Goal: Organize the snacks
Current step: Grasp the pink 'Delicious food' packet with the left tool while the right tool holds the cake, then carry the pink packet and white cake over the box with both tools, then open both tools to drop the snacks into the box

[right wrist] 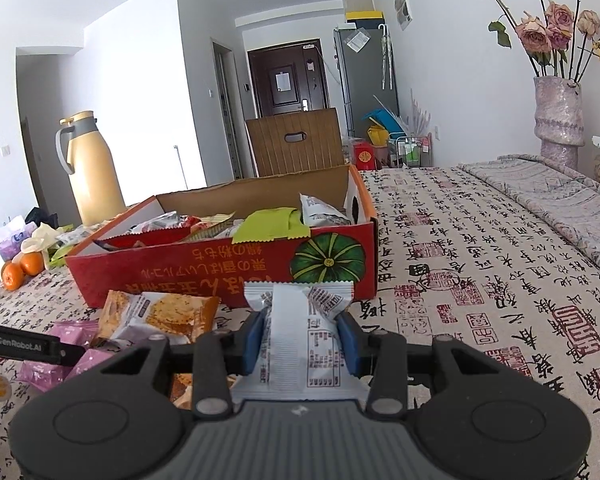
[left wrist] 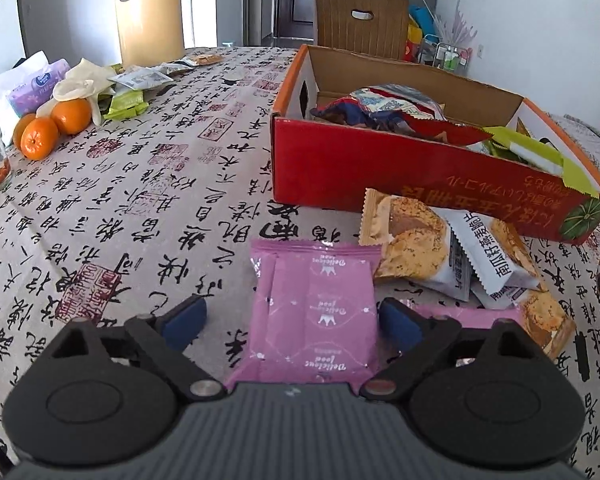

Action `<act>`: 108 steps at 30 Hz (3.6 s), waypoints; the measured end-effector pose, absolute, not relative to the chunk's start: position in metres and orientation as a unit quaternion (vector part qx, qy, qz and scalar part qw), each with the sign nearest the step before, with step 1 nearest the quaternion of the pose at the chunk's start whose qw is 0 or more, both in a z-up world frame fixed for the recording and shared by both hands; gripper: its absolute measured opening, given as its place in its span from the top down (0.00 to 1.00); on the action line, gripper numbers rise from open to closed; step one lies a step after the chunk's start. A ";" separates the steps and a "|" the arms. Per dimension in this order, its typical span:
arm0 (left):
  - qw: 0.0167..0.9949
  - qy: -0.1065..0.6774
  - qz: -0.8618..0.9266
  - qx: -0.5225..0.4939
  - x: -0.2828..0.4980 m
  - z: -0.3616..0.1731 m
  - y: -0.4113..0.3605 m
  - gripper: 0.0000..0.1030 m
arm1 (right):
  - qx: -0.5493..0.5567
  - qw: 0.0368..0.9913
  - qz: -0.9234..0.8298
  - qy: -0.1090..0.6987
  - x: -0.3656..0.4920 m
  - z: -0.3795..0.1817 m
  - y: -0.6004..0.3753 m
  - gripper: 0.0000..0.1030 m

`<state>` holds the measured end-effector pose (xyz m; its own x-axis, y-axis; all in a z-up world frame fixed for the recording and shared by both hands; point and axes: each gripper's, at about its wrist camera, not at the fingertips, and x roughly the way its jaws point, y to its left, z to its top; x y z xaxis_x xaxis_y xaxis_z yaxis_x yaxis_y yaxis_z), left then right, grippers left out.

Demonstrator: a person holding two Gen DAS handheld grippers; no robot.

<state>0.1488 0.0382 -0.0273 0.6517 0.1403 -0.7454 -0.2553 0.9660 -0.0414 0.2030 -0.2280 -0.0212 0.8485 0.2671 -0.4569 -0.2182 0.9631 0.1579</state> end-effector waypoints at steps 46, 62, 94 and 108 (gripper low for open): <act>0.959 0.272 0.066 -0.040 0.120 0.062 0.023 0.39 | 0.018 0.977 0.131 0.165 0.181 0.032 -0.213 0.61; 0.970 0.234 0.049 -0.034 0.149 0.092 0.017 0.39 | 0.004 0.983 0.126 0.132 0.211 0.067 -0.196 0.61; 0.963 0.261 0.049 -0.045 0.276 0.057 0.008 0.39 | 0.001 0.980 0.112 0.166 0.332 0.041 -0.171 0.61; 0.967 0.246 0.047 -0.044 0.270 0.055 0.010 0.17 | 0.007 0.972 0.124 0.198 0.335 0.027 -0.175 0.40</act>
